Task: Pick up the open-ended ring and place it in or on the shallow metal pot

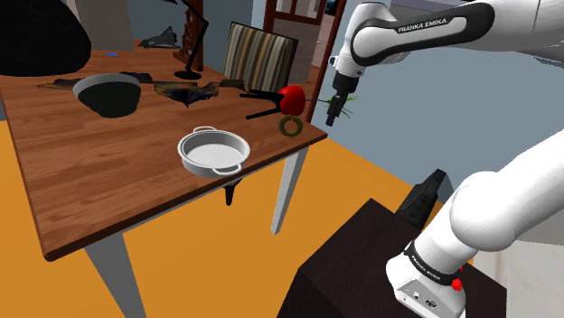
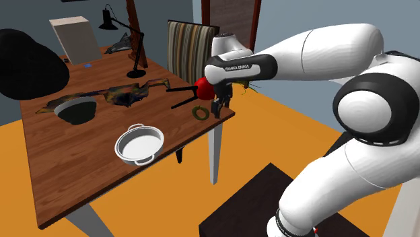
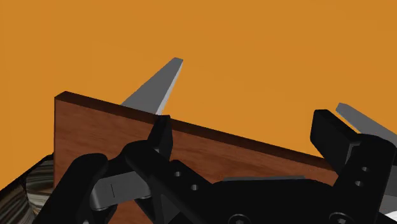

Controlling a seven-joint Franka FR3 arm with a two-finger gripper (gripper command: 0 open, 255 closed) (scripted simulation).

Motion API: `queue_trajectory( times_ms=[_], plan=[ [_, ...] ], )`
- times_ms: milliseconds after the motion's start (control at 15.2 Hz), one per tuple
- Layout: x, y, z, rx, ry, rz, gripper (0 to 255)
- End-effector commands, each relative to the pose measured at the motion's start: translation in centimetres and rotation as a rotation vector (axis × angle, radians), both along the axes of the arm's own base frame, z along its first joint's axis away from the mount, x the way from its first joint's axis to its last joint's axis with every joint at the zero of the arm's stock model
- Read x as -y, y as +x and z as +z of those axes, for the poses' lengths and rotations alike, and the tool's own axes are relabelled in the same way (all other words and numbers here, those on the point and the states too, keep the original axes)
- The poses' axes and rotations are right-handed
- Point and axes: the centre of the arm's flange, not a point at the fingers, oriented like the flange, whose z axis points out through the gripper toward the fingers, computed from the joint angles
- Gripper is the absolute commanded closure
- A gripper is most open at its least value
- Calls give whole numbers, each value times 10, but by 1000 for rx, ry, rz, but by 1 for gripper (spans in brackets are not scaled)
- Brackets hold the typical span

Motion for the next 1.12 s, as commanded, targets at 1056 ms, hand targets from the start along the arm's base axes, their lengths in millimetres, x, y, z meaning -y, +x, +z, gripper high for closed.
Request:
queue_trajectory(
  times_ms=[1056],
  plan=[
    [24,153,-75,111,47,233,0]
  ],
)
